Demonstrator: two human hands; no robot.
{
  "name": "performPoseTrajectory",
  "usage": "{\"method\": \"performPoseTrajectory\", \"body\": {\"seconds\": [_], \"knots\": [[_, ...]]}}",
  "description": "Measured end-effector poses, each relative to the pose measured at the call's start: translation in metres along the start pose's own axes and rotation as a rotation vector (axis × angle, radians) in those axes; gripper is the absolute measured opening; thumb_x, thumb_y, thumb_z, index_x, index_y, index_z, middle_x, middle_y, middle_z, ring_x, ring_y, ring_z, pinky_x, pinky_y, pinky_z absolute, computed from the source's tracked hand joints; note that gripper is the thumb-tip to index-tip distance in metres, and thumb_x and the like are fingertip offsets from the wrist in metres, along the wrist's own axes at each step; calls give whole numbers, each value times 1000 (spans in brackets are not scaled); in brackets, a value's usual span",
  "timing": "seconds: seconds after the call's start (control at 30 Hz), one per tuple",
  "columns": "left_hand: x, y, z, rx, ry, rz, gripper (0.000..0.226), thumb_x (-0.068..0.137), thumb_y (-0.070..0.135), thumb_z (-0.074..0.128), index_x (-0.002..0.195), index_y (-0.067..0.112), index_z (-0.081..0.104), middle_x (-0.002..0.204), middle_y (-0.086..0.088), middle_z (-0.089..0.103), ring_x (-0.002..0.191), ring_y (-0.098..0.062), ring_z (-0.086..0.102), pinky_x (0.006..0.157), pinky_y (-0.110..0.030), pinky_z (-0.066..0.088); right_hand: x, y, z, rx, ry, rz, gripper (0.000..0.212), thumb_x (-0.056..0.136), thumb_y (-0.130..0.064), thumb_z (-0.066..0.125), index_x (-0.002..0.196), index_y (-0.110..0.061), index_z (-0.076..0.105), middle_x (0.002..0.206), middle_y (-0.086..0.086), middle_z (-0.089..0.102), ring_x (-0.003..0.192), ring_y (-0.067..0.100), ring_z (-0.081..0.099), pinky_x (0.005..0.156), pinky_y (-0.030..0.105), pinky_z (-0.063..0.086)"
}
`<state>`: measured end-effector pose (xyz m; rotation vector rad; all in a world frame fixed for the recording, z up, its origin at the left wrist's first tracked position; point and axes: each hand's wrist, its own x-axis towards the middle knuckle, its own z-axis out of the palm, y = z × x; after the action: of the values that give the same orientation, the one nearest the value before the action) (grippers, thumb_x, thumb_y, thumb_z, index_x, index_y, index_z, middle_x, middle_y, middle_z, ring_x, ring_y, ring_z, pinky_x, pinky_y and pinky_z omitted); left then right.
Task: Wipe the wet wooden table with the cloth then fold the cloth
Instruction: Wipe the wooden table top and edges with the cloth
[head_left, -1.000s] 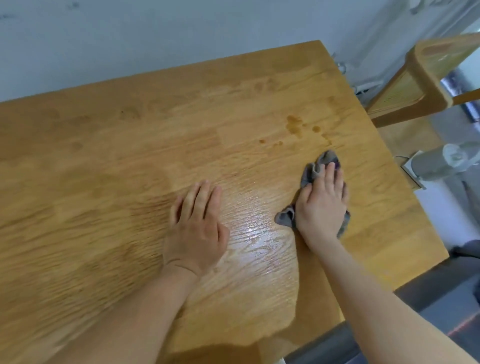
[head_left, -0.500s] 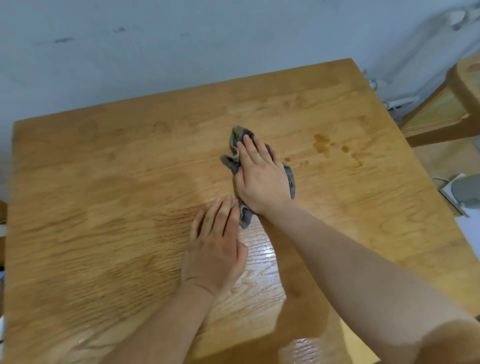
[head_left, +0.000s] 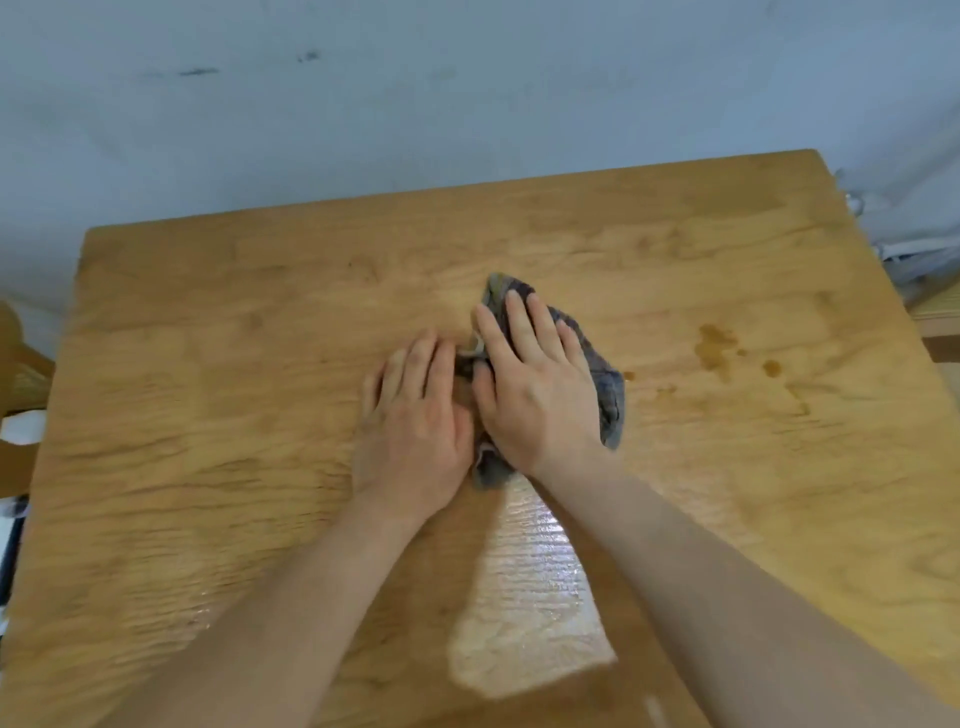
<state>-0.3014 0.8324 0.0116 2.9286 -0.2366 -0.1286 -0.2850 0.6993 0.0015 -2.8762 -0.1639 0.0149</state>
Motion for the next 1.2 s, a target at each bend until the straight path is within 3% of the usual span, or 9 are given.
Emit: {"method": "performPoseTrajectory", "body": {"seconds": [0.2,0.3,0.47,0.53,0.63,0.77,1.0,1.07,1.2], "knots": [[-1,3,0,9,9,-40,55,87,30,32,138,12,42,145,-9,42,134,-29,37,109,-46,31,125,-11,1,-8,-36,-32,53,100,-41,27,149,-24,35,160,1,25,149,21,12,119,44,11],[-1,3,1,16,4,-25,54,85,30,32,136,12,44,142,-12,44,131,-32,39,109,-49,33,142,-41,4,72,-98,-200,51,100,-51,28,143,-30,45,159,-6,28,149,16,13,120,42,10],[-2,0,3,-11,29,11,51,83,28,38,130,14,47,137,-12,47,128,-30,37,105,-53,37,137,-10,-4,274,-105,-564,30,89,-35,58,111,-21,73,130,1,64,127,22,53,105,38,40],[0,-2,4,-37,47,18,50,83,29,37,129,14,47,138,-11,47,129,-30,38,104,-52,38,159,24,-9,202,42,-360,38,87,-33,47,117,-21,66,126,4,64,116,29,60,96,44,46],[1,-3,4,-38,61,38,48,85,30,35,129,13,47,138,-12,48,130,-29,42,105,-52,37,180,45,-9,47,101,-59,53,90,-31,28,139,-22,45,136,2,55,129,25,46,109,45,32],[-1,-2,4,-37,63,41,49,84,29,36,127,12,49,137,-12,48,129,-29,41,105,-51,37,150,16,-3,-1,-24,-135,56,94,-36,27,146,-21,40,156,-5,34,146,22,24,117,48,18],[-2,-1,4,-88,79,48,28,81,28,37,105,17,50,136,-13,50,128,-32,42,103,-52,37,50,27,-10,35,-34,-366,46,95,-30,39,138,-21,54,147,-3,48,136,21,43,103,41,36],[-1,-2,4,-103,88,47,27,81,27,37,103,17,50,136,-13,50,129,-30,40,103,-52,37,80,37,-12,-6,29,-256,45,93,-32,41,136,-25,56,145,-5,51,128,24,47,92,43,40],[-1,-2,6,-108,98,33,25,80,26,38,102,19,49,136,-11,49,131,-28,37,105,-50,34,141,46,-11,-41,48,128,51,97,-36,30,145,-26,41,156,-5,33,143,22,26,111,47,22]]}}
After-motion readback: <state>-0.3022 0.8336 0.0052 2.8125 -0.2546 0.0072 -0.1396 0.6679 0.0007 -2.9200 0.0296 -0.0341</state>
